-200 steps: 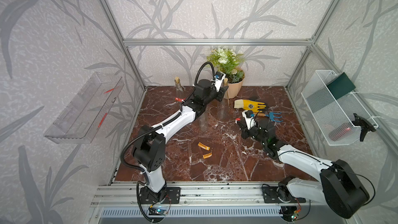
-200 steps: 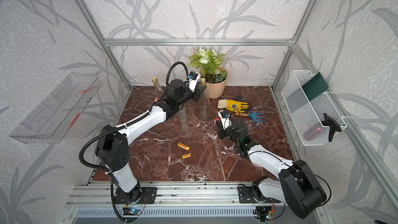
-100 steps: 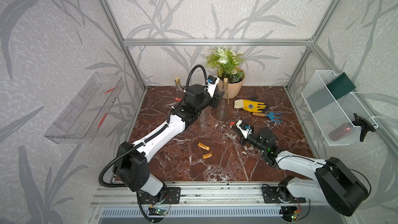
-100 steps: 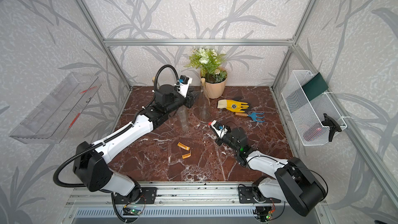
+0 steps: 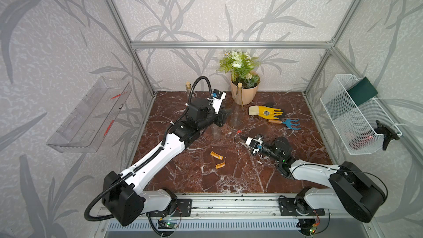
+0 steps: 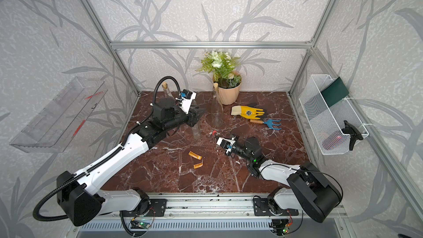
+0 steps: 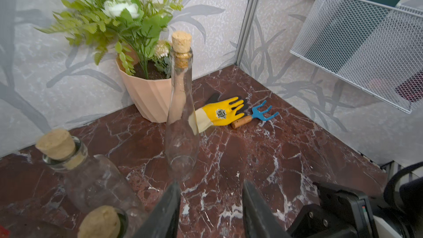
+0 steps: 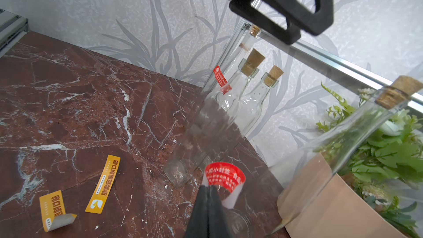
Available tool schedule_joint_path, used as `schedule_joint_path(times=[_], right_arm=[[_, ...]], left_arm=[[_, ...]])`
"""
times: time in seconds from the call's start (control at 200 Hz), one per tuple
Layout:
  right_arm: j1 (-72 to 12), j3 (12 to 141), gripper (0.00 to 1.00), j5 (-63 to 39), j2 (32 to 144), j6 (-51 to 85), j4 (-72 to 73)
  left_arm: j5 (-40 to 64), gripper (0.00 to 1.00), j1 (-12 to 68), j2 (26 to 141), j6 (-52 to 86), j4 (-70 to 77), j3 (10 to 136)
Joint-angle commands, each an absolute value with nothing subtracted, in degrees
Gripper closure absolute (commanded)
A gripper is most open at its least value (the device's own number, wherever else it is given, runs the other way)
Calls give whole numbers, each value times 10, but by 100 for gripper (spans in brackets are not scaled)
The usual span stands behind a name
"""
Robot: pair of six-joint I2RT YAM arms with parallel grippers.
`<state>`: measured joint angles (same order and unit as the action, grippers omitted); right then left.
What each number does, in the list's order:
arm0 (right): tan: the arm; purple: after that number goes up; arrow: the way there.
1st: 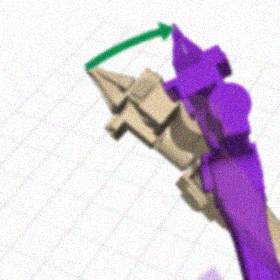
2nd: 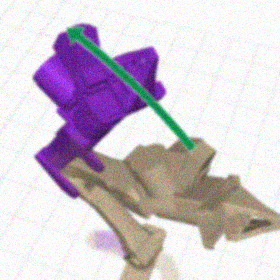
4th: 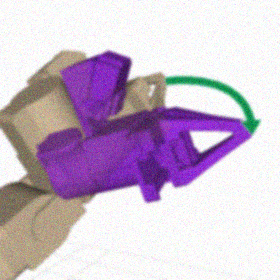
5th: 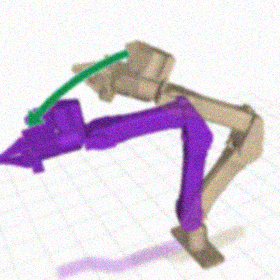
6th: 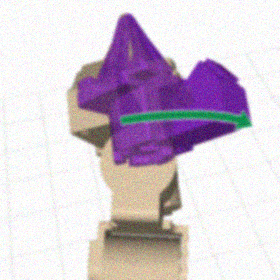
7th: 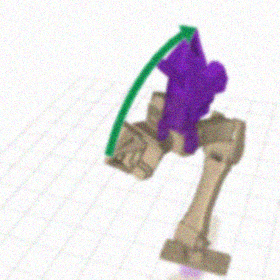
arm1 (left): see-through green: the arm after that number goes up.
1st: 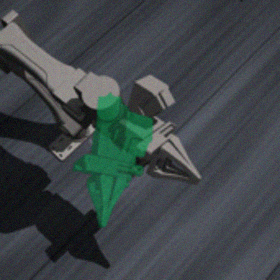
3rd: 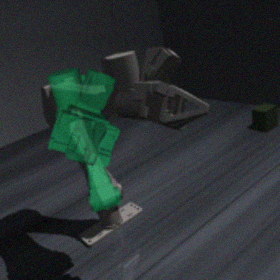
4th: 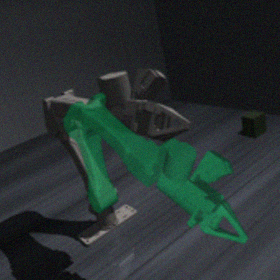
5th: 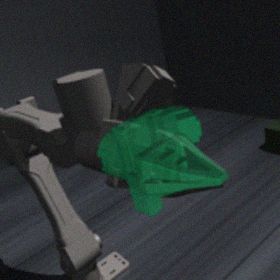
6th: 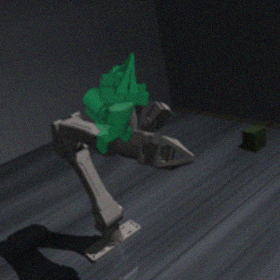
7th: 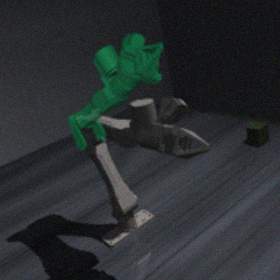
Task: Remove the label from the bottle
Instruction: Place the label at the center of the board.
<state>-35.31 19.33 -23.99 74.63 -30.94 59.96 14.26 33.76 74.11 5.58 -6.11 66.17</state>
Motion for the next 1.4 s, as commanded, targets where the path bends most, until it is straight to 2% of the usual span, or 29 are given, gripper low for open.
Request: schedule_joint_path(times=[0.0,0.105,0.18,0.345,0.63,1.135,1.395], right_arm=[[-357,204,100,-264,714,-325,568],[-359,211,100,-229,699,-263,549],[-369,213,100,-169,680,-208,515],[-405,236,100,-82,617,-129,314],[-432,259,100,2,581,66,105],[-467,304,100,5,705,189,56],[-474,334,100,-16,756,210,54]], left_arm=[[187,56,339,726,47,-117,648],[195,57,339,719,53,-124,636],[193,58,339,710,61,-121,626],[183,59,339,680,76,-105,590],[147,58,340,630,98,-82,517],[82,58,339,587,133,-68,445],[63,58,339,570,138,-57,419]])
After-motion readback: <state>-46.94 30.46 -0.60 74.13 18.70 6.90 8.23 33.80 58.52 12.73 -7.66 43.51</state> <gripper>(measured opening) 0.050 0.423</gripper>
